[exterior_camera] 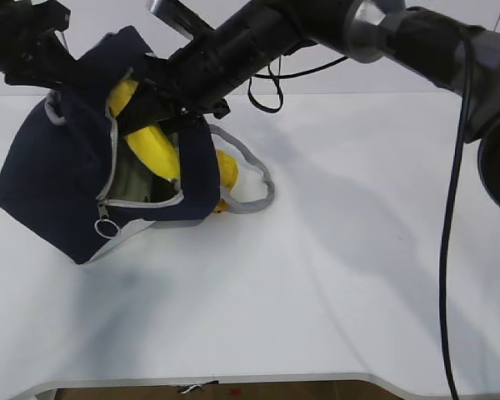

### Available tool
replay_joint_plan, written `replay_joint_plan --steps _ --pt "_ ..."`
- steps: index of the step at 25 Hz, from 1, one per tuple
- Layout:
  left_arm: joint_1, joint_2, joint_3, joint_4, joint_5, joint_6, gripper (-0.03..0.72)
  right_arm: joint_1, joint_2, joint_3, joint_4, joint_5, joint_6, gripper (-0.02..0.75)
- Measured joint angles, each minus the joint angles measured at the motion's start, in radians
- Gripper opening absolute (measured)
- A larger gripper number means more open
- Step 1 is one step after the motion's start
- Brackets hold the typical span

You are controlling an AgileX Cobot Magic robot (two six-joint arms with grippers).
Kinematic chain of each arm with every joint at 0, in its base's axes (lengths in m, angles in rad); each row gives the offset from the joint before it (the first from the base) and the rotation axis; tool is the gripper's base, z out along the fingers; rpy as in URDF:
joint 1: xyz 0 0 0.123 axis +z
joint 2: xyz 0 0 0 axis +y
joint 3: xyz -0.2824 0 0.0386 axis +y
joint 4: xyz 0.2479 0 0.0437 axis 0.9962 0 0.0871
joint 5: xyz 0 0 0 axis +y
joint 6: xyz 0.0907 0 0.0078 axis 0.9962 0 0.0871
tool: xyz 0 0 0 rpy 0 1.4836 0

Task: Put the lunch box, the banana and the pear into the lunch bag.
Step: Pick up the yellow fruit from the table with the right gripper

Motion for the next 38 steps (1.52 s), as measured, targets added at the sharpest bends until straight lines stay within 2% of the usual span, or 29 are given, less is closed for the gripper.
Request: replay_joint_plan --steps 7,17,21,27,38 --pt "0.000 0.000 0.000 -0.018 0.017 0.000 0.025 0.000 0.004 0.000 0.015 -0.161 -0.017 0.276" --pt "0.000 0.000 0.000 -0.033 0.019 0.000 0.025 0.011 0.008 0.000 0.014 -0.195 -0.017 0.283" --pt "0.000 0.000 0.000 -0.035 0.019 0.000 0.025 0.015 0.028 0.000 0.049 -0.202 -0.017 0.340" --pt "0.000 0.000 0.000 -0.037 0.021 0.000 0.025 0.015 0.050 0.002 0.083 -0.177 -0.017 0.473" --pt "0.000 0.000 0.000 -0.031 0.021 0.000 0.025 0.015 0.050 -0.016 0.034 -0.055 -0.010 0.529"
